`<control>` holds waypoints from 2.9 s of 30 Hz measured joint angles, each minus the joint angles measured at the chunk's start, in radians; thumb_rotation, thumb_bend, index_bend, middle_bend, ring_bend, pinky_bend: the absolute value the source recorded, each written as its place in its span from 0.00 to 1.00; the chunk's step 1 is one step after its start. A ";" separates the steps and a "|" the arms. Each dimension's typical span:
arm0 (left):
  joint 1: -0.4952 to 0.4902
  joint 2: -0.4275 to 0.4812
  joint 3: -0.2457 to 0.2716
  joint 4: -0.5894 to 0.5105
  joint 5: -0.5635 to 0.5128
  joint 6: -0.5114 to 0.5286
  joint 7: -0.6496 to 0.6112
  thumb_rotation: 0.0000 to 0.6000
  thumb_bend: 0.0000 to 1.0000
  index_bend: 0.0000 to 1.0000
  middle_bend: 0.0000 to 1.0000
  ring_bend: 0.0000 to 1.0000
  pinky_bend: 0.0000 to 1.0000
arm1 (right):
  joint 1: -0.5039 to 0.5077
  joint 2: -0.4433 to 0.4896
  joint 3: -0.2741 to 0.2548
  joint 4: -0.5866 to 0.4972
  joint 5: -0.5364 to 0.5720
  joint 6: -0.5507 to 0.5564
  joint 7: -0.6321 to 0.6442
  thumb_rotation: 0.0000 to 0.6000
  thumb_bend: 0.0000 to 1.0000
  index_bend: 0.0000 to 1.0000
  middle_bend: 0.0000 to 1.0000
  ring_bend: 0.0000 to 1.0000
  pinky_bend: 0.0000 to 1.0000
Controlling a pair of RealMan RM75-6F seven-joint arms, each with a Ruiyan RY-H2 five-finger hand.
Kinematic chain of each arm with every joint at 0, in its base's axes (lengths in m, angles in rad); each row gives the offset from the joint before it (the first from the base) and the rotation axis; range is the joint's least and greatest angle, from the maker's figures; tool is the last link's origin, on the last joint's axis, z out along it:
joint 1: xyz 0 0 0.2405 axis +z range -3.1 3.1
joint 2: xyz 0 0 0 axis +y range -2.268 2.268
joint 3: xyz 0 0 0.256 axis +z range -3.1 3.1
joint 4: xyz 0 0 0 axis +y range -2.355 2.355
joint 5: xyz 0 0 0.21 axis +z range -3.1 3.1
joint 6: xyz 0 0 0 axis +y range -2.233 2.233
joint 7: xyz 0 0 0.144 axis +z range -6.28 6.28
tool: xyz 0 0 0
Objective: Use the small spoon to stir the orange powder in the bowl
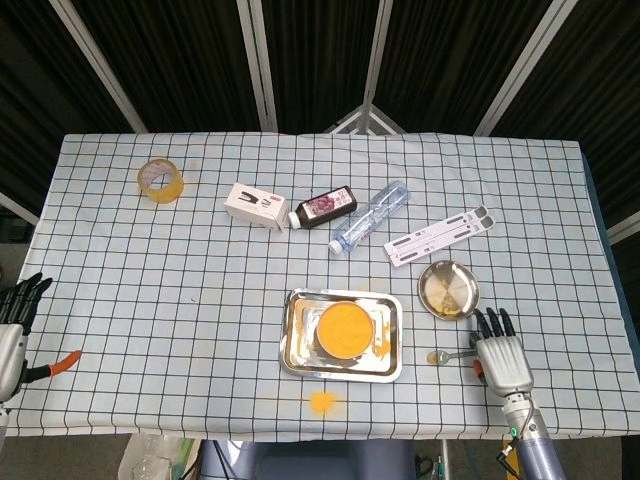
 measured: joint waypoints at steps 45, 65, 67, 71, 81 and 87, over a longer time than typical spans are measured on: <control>-0.002 0.006 0.000 -0.011 -0.037 -0.025 -0.003 1.00 0.00 0.00 0.00 0.00 0.00 | 0.011 -0.024 -0.043 0.050 0.006 0.004 0.007 1.00 0.51 0.54 0.13 0.00 0.00; -0.004 0.008 0.000 -0.010 -0.037 -0.028 -0.007 1.00 0.00 0.00 0.00 0.00 0.00 | 0.011 0.001 -0.028 -0.012 0.004 0.035 0.035 1.00 0.53 0.57 0.13 0.00 0.00; -0.004 0.008 0.000 -0.010 -0.035 -0.028 -0.008 1.00 0.00 0.00 0.00 0.00 0.00 | 0.011 0.007 -0.022 -0.027 0.006 0.040 0.039 1.00 0.53 0.57 0.13 0.00 0.00; -0.004 0.009 0.002 -0.010 -0.029 -0.027 -0.012 1.00 0.00 0.00 0.00 0.00 0.00 | 0.013 0.022 -0.004 -0.068 0.015 0.051 0.042 1.00 0.53 0.57 0.13 0.00 0.00; -0.005 0.014 0.007 -0.005 -0.017 -0.029 -0.029 1.00 0.00 0.00 0.00 0.00 0.00 | 0.046 0.054 0.064 -0.246 0.042 0.079 -0.047 1.00 0.53 0.57 0.13 0.00 0.00; -0.009 0.020 0.010 -0.003 -0.010 -0.038 -0.045 1.00 0.00 0.00 0.00 0.00 0.00 | 0.081 0.038 0.090 -0.341 0.060 0.090 -0.197 1.00 0.53 0.57 0.13 0.00 0.00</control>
